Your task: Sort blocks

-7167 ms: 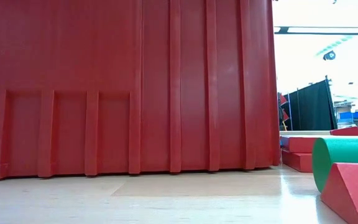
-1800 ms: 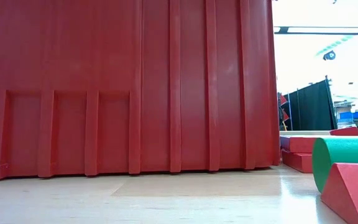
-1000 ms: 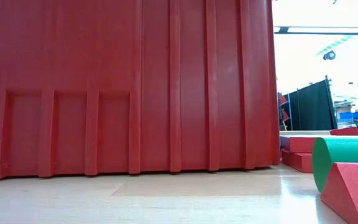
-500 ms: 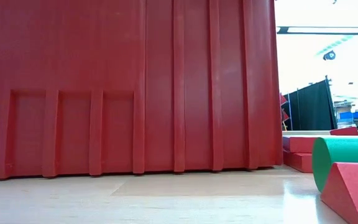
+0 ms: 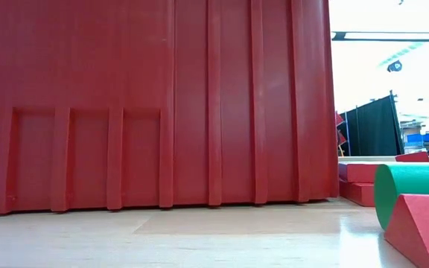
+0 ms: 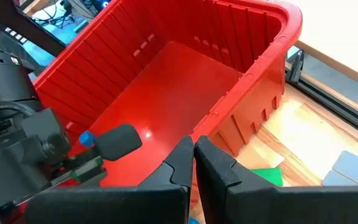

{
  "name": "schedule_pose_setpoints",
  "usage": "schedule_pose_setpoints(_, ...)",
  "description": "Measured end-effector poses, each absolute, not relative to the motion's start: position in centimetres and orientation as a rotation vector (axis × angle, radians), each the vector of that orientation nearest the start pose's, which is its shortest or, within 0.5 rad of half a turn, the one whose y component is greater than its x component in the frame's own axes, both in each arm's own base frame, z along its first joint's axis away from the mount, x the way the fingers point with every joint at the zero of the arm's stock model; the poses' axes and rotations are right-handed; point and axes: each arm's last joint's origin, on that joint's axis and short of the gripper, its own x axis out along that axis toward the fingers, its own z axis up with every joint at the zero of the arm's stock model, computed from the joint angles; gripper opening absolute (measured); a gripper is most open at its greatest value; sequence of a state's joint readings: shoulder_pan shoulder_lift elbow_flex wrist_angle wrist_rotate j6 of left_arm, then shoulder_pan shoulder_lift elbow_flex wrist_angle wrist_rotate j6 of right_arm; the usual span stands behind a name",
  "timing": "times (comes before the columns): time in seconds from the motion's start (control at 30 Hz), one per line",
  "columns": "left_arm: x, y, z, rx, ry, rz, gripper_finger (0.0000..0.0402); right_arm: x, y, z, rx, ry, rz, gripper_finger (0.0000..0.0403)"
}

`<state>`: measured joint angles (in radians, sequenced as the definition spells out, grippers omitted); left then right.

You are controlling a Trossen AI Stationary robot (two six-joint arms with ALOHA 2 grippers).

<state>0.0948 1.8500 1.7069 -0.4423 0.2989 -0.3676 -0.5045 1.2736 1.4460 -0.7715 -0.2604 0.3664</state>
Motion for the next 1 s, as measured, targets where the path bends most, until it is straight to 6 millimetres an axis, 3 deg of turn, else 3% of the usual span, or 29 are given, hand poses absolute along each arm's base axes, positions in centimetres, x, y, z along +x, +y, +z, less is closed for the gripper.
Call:
schedule_pose_setpoints(0.2, 42.2, 3.2, 32.9, -0.467, 0.611, -0.091, 0.0290, 22.5, -11.6, 40.3, 0.587, 0.510, -0.341, 0.0000)
schedule_pose_setpoints(0.33, 42.1, 3.2, 32.7, -0.464, 0.631, -0.089, 0.0345, 22.5, -11.6, 40.3, 0.587, 0.510, -0.341, 0.0000)
schedule_pose_setpoints(0.47, 41.7, 3.3, 32.4, -0.460, 0.678, -0.078, 0.0350, 22.5, -11.6, 40.3, 0.588, 0.510, -0.341, 0.0000)
schedule_pose_setpoints(0.8, 39.2, 3.8, 32.1, -0.377, 0.874, 0.035, 0.0314, 22.5, -11.6, 40.3, 0.589, 0.511, -0.341, 0.0000)
schedule_pose_setpoints(1.0, 36.9, 3.6, 33.2, -0.320, 0.914, 0.046, 0.0313, 22.5, -11.5, 40.3, 0.576, 0.518, -0.338, 0.0000)
